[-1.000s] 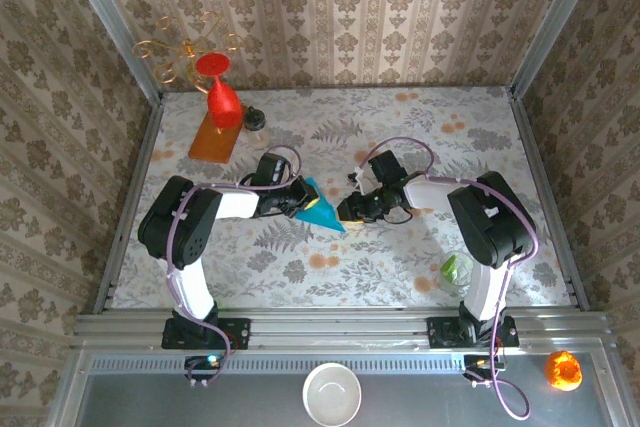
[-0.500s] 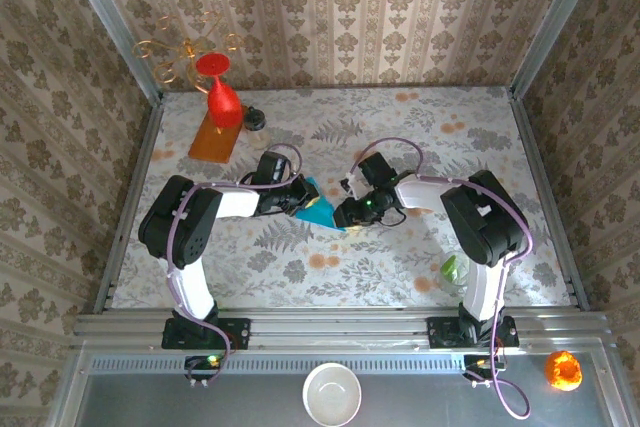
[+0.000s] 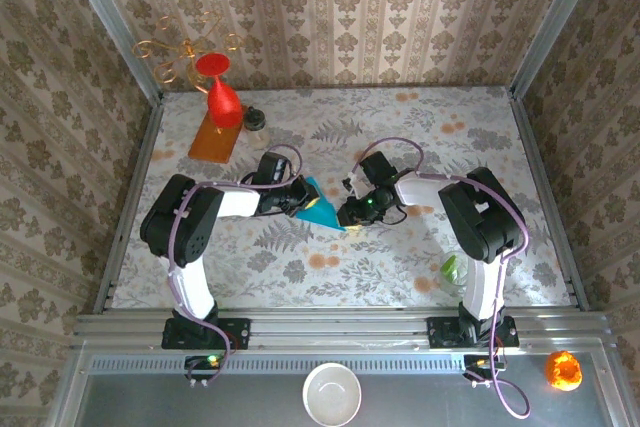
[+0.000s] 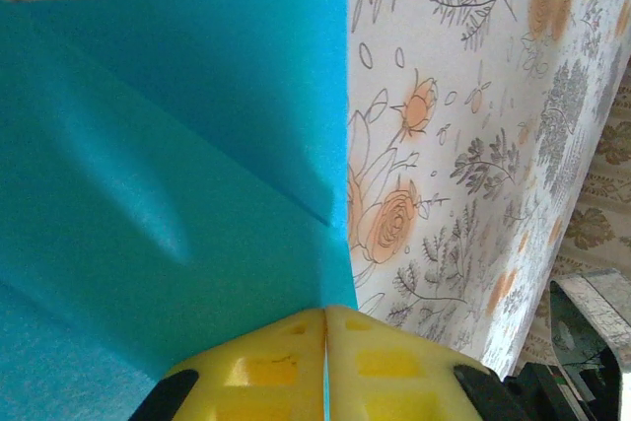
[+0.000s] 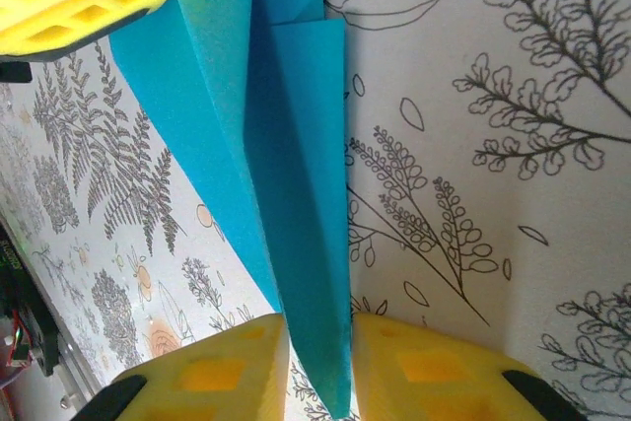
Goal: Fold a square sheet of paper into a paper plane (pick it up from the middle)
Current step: Fourth fold the wing at the center of the table.
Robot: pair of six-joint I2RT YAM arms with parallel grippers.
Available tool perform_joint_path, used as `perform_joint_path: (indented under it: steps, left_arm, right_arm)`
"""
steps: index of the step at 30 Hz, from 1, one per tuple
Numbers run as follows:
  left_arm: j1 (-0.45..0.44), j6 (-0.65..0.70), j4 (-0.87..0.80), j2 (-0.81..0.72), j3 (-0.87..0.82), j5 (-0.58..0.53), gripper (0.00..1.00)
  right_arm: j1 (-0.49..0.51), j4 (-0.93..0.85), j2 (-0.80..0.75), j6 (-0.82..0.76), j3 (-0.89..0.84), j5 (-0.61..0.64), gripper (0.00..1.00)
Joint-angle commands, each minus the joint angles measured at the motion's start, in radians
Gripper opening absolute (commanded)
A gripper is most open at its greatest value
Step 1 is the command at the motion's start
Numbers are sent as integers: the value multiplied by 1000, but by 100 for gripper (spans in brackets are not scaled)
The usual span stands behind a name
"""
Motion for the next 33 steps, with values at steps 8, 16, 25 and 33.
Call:
perform_joint_path:
  steps: [8, 16, 25, 33]
  left_arm:
    - [10, 23, -21, 18, 36, 21, 12]
    - [9, 28, -19, 31, 45, 29, 13]
    - [10, 30, -22, 41, 48, 29, 13]
    - [9, 38, -29, 57, 54, 30, 13]
  right_arm:
    - [3, -18, 61, 4, -6, 9, 21]
    - [3, -29, 66, -1, 0, 17, 19]
    - [4, -39, 74, -3, 2, 24, 18]
    - [5, -39, 73, -2, -3, 29, 18]
